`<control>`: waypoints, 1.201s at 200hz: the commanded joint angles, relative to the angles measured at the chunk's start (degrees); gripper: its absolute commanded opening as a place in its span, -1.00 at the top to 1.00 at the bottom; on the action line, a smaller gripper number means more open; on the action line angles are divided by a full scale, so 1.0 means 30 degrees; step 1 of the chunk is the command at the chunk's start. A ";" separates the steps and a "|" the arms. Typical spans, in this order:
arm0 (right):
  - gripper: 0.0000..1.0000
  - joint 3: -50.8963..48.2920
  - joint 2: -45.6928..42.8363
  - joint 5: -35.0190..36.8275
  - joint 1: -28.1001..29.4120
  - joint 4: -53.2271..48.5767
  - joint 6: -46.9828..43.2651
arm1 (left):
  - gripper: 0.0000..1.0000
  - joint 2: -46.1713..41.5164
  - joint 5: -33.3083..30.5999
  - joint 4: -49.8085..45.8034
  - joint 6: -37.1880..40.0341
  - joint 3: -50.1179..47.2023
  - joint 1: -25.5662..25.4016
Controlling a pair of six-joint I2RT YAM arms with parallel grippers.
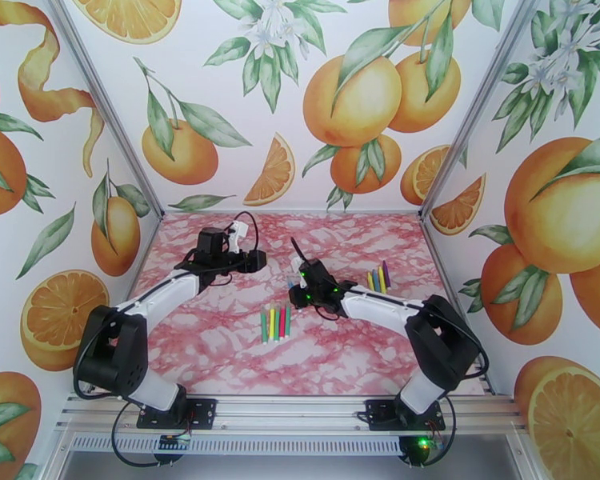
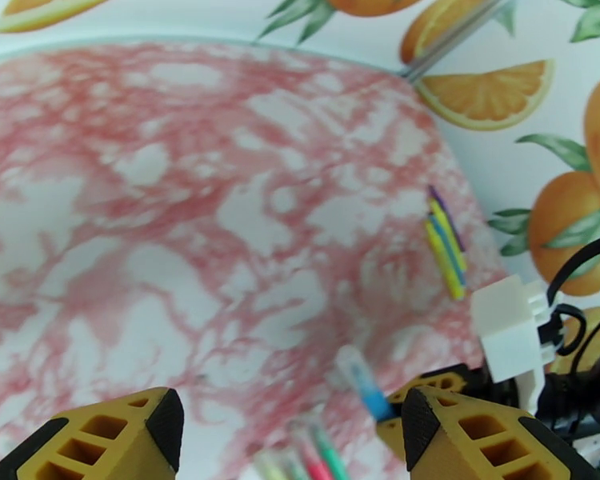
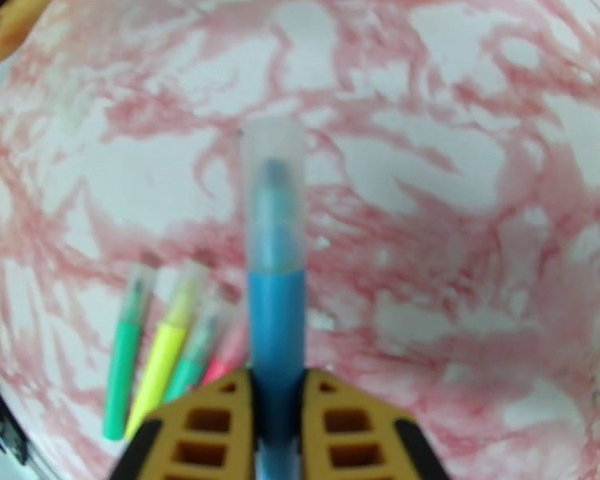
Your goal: Open the pen caps
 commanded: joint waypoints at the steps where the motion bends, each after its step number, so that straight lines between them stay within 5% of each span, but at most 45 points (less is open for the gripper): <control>1: 0.68 -0.0320 -0.0832 -0.0810 -0.0013 0.1827 -0.0349 | -0.50 0.0519 0.1531 0.1693 -0.0655 0.0504 -0.0591; 134: 0.68 -0.0575 -0.2164 -0.1491 0.0070 0.4019 -0.0936 | -0.41 0.1525 0.1992 0.2038 -0.1552 0.1489 -0.1797; 240: 0.69 -0.0397 -0.2094 -0.1673 0.0216 0.4342 -0.1348 | 0.11 0.2095 0.3318 0.2660 -0.2254 0.2040 -0.2187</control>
